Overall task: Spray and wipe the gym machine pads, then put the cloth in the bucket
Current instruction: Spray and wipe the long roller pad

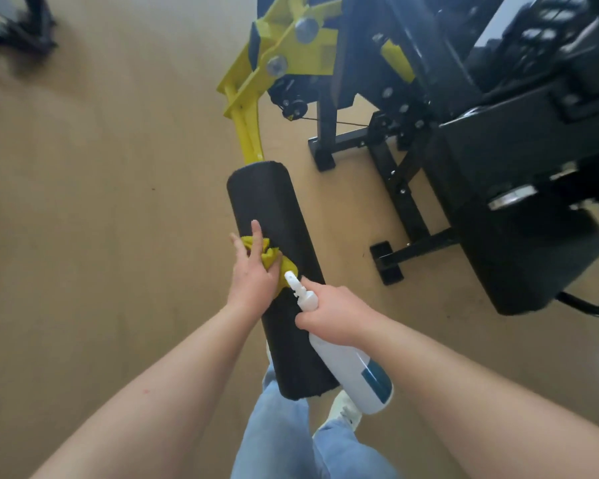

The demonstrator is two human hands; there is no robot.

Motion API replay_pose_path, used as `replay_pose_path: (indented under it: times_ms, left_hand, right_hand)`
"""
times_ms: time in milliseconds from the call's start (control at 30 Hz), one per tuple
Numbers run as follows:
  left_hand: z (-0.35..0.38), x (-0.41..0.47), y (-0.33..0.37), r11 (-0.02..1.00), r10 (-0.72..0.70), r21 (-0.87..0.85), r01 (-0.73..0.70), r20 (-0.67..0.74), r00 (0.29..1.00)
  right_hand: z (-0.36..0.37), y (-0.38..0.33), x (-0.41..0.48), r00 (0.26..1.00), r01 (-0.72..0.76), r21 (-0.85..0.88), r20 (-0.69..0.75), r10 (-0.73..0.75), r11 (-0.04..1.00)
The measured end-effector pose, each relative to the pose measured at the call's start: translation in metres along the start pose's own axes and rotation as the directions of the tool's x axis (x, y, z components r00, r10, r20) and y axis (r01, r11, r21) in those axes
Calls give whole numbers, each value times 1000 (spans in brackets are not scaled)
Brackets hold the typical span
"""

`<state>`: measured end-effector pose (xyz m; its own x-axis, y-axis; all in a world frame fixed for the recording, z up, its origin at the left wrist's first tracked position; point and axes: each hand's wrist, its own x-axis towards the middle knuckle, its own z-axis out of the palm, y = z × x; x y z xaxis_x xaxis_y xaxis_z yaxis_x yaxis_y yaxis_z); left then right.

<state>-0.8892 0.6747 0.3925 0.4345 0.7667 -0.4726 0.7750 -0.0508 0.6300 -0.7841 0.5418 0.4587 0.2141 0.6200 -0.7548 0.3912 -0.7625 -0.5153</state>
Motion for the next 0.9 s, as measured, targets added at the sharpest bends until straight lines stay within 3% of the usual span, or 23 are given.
replay_pose_path:
  times_ms: [67, 233, 367, 633, 900]
  left_hand:
    - [-4, -18, -12, 985, -72, -157, 71, 3, 997]
    - [-15, -33, -12, 909, -270, -353, 221, -96, 958]
    - [-30, -30, -9, 844, -323, -485, 230, -117, 939]
    - [-49, 2, 0, 833, -346, -489, 260, -93, 933]
    - [-63, 30, 4, 845, -335, -464, 267, -68, 940]
  right_hand:
    - [6, -6, -9, 999, 35, -15, 22, -34, 999]
    - [-4, -14, -16, 999, -2, 48, -37, 4, 999]
    - [-34, -36, 3, 999, -9, 140, -39, 15, 990]
    - [-84, -91, 79, 997, -32, 298, -62, 53, 954]
    - [-99, -110, 105, 976, 23, 103, -218, 0, 994]
